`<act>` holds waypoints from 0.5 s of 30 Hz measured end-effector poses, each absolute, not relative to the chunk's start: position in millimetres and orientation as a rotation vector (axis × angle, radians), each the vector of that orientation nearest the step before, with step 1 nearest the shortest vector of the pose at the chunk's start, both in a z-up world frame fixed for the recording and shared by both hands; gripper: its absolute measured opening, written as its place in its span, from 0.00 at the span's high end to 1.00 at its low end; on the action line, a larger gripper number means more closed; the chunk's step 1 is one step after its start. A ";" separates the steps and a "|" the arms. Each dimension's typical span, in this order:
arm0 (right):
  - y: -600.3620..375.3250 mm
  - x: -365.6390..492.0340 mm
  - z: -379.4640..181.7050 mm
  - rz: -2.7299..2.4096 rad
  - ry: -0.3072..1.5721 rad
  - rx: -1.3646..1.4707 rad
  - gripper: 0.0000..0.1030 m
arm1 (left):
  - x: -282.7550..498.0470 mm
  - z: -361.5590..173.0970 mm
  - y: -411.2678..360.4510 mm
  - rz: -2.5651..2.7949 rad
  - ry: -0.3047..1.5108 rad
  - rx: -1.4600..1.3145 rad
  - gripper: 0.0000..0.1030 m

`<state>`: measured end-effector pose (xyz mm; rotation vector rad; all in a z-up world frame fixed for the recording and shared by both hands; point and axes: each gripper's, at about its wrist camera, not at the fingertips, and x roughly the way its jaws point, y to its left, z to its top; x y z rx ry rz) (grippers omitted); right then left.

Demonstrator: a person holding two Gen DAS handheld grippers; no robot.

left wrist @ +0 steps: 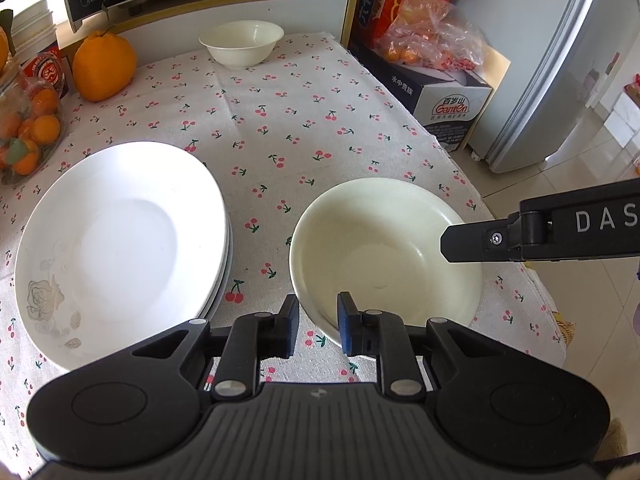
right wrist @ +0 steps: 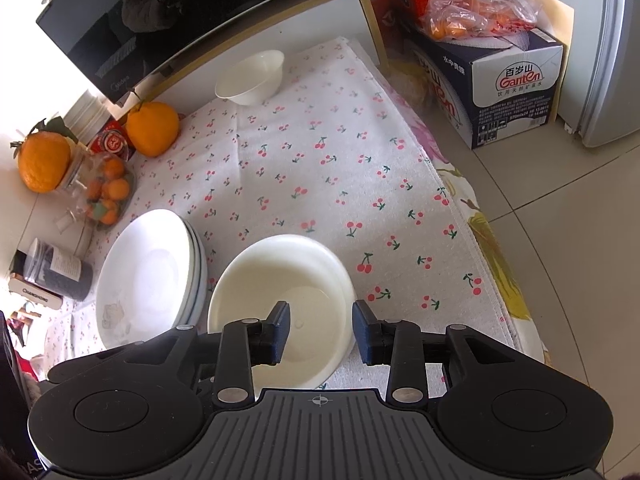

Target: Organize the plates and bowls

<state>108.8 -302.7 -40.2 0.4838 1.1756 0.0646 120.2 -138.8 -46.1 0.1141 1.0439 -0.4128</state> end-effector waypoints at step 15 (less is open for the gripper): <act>-317.3 111.1 -33.8 0.042 1.131 0.550 0.28 | 119.6 -38.4 -134.7 -0.458 1.044 0.050 0.25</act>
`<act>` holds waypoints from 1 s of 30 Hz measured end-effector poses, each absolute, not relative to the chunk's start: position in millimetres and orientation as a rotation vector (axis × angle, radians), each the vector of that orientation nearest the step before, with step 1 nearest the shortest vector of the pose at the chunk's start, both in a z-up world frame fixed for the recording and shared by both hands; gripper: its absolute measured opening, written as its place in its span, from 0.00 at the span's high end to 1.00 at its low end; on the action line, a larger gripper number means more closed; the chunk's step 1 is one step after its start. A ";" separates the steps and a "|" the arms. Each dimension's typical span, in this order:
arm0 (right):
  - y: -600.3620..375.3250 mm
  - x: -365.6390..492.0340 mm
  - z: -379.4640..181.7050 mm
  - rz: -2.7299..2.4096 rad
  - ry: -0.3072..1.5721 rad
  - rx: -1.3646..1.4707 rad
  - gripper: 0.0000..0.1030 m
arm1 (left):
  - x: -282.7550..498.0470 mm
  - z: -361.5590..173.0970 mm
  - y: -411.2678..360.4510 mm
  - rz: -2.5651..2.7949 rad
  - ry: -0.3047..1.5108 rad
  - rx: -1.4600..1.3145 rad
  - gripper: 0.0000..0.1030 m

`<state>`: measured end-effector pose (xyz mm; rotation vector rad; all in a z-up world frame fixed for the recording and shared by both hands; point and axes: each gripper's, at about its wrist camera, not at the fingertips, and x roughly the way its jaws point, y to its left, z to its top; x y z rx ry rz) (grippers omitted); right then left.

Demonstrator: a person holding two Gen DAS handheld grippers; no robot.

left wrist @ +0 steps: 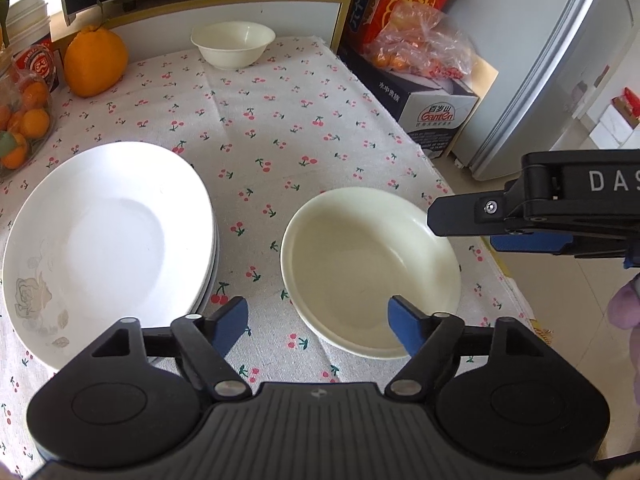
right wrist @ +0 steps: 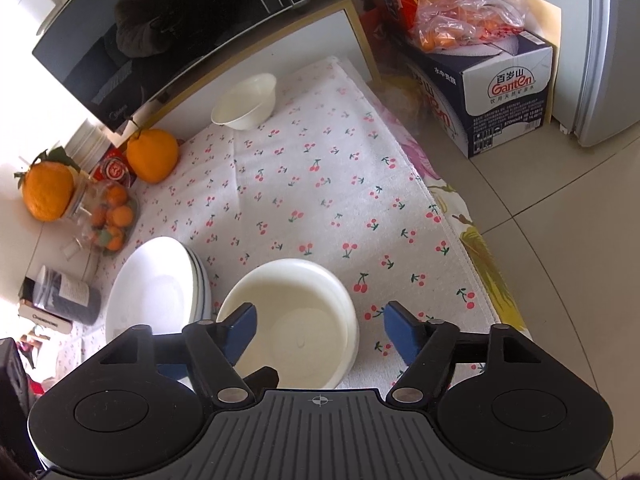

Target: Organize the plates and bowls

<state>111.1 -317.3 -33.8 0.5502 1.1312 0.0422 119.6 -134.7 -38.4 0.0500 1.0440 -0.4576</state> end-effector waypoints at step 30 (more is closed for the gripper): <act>-334.3 247.2 -38.7 0.119 1.106 0.828 0.09 | 237.2 11.8 -102.0 -0.313 0.982 0.034 0.01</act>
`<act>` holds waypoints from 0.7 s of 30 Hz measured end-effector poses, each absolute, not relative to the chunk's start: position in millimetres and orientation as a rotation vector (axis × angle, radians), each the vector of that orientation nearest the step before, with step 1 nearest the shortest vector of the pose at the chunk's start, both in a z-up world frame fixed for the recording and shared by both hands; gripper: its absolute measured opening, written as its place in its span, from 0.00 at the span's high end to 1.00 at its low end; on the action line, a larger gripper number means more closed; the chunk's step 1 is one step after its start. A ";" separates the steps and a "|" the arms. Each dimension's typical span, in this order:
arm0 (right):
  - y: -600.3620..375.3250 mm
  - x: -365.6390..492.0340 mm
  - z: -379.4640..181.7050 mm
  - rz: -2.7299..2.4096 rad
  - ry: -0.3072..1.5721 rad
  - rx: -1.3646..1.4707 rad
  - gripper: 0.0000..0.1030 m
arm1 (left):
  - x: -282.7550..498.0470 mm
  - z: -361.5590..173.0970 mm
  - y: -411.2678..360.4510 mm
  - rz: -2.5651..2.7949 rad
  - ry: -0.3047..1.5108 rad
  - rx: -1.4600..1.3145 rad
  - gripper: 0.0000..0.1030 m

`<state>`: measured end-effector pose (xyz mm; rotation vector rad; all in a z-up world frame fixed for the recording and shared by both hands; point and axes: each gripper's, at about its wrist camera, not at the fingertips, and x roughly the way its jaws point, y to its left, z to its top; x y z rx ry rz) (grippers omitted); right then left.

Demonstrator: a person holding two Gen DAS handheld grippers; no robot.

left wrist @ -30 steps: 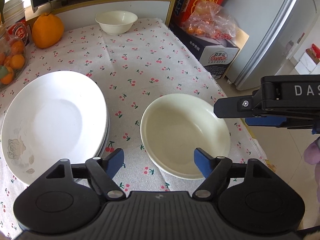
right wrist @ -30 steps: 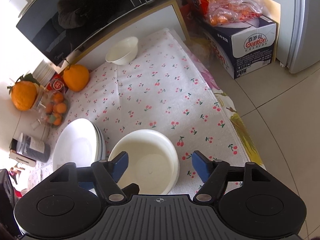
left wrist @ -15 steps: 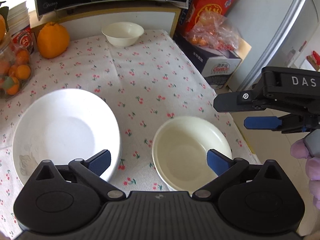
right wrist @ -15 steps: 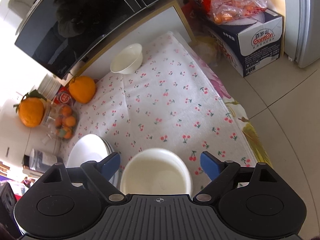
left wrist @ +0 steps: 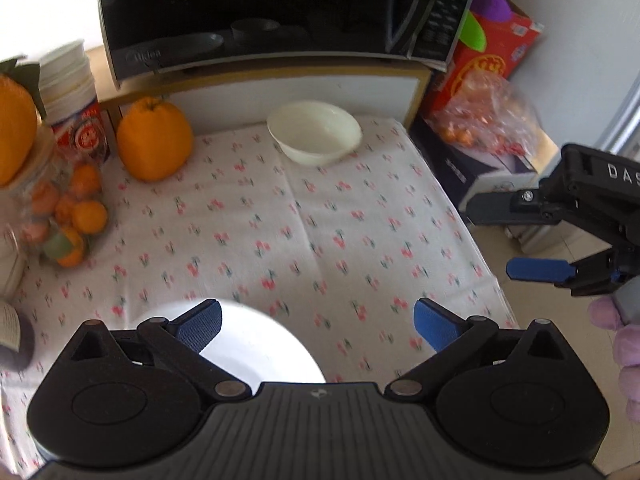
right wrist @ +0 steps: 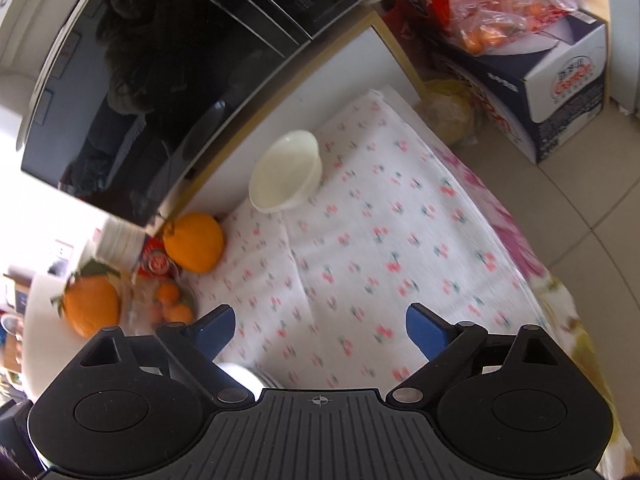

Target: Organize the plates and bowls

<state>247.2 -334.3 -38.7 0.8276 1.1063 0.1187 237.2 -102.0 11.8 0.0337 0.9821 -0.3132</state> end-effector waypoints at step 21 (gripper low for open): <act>-361.3 369.1 -149.5 0.217 1.049 1.122 0.09 | 384.4 -37.7 -105.3 -0.252 0.867 -0.105 0.03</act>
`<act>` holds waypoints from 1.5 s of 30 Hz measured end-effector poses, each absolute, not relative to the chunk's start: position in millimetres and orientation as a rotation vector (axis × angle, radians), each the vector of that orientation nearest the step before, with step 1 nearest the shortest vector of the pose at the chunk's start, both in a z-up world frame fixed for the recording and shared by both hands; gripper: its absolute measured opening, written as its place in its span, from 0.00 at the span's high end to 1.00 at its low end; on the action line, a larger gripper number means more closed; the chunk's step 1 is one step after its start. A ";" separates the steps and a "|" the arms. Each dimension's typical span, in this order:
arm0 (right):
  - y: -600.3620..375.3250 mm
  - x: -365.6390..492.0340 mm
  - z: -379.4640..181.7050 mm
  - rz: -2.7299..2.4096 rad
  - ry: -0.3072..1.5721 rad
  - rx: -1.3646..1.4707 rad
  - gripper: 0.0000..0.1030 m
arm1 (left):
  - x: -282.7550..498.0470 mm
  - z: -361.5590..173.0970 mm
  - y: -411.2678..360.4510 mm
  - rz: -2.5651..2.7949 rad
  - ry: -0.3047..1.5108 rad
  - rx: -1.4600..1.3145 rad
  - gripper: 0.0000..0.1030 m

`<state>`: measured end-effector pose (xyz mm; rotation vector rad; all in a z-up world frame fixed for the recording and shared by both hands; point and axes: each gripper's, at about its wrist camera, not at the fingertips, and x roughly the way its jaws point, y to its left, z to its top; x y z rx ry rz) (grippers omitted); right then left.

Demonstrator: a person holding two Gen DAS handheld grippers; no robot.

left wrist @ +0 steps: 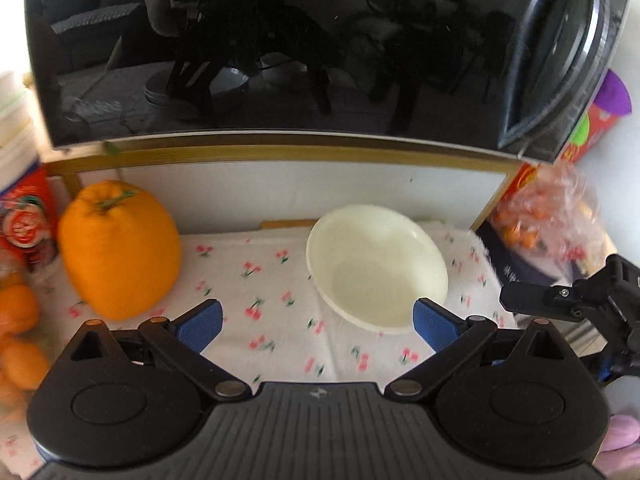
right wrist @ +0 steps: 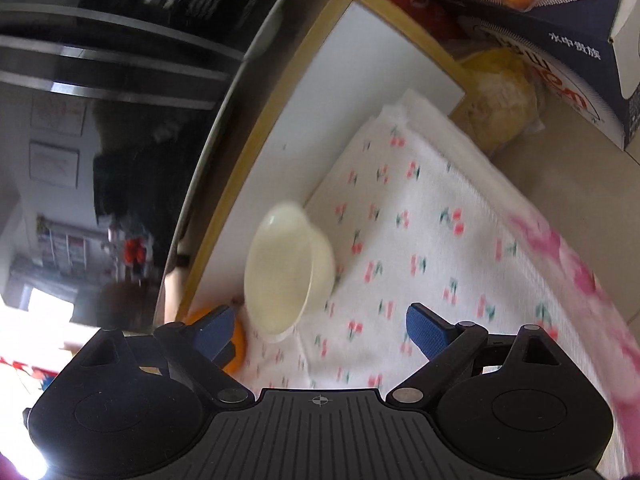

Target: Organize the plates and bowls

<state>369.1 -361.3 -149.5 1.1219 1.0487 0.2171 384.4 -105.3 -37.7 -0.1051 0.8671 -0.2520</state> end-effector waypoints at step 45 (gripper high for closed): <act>-320.8 390.7 -147.7 0.191 0.966 0.967 0.84 | 407.8 -62.0 -115.4 -0.246 0.812 -0.154 0.90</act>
